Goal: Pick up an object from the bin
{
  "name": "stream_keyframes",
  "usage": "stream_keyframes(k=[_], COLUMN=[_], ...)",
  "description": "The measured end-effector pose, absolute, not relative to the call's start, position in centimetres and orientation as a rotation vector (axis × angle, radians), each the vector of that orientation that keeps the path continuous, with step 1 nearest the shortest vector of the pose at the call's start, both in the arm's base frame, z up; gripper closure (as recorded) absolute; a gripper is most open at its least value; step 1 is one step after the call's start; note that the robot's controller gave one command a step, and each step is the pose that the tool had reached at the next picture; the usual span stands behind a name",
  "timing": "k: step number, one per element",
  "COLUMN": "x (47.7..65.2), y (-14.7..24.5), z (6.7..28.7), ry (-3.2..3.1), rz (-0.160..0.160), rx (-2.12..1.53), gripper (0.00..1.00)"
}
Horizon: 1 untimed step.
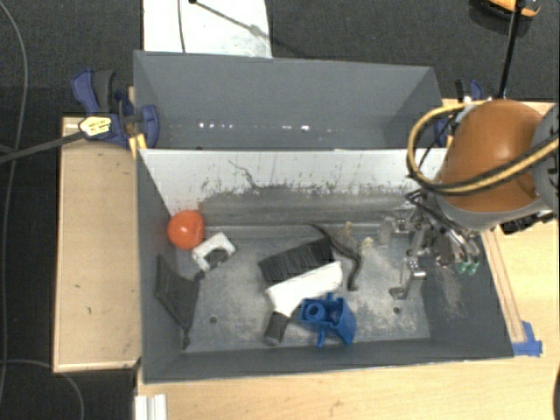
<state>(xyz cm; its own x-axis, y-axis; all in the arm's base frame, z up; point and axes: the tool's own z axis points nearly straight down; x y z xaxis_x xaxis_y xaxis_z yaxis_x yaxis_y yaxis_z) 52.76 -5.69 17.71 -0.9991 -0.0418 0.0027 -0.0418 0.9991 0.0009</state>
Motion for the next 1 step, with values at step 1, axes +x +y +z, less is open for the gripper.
stream_keyframes(k=[1], x=[54.61], y=[-2.03], z=[15.69], ry=[-3.161], rz=[0.003], rx=[-0.001], gripper=[0.0])
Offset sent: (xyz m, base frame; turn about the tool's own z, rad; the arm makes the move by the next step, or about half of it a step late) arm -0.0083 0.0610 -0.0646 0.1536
